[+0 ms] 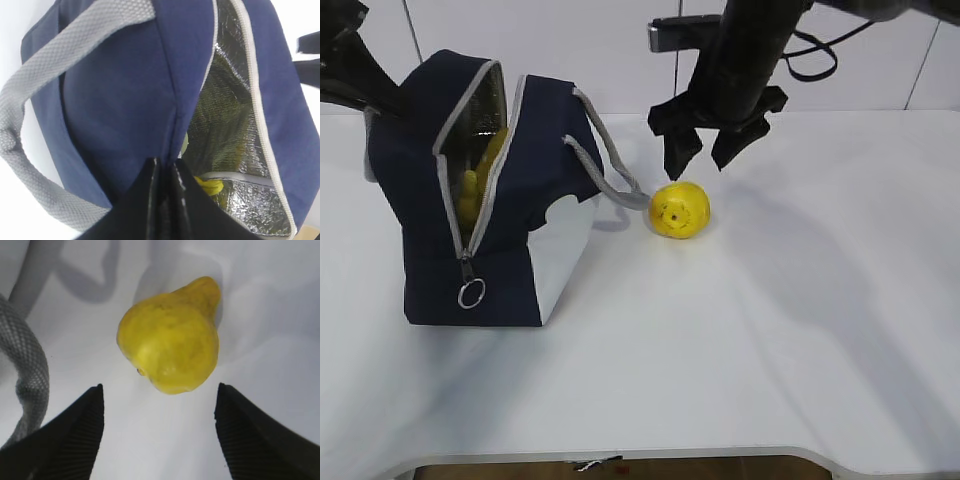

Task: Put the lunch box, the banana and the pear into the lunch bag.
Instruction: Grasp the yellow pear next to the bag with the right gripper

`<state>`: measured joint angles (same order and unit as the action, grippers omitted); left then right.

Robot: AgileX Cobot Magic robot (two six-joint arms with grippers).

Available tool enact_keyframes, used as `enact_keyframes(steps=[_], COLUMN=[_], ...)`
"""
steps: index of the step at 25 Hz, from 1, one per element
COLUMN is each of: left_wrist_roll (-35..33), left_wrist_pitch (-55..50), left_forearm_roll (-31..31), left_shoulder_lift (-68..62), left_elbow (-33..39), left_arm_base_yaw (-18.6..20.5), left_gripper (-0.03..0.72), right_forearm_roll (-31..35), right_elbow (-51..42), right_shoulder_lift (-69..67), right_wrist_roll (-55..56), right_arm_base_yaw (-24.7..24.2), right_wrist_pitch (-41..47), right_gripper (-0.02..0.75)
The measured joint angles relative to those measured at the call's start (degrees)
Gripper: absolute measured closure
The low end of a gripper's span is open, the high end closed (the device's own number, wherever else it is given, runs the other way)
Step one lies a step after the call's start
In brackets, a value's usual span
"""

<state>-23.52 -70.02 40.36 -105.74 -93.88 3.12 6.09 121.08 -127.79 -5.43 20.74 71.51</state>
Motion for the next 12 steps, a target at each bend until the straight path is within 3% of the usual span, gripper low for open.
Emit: enact_keyframes(steps=[12], left_wrist_roll=[0.13], left_wrist_pitch=[0.0], left_forearm_roll=[0.0], left_shoulder_lift=[0.0], left_elbow=[0.0], left_arm_base_yaw=[0.0], left_gripper=[0.673], right_forearm_roll=[-1.68], right_elbow=[0.01], right_shoulder_lift=[-3.53], right_wrist_roll=[-0.56], right_arm_base_yaw=[0.0], right_wrist_pitch=[-4.4], right_gripper=[0.179])
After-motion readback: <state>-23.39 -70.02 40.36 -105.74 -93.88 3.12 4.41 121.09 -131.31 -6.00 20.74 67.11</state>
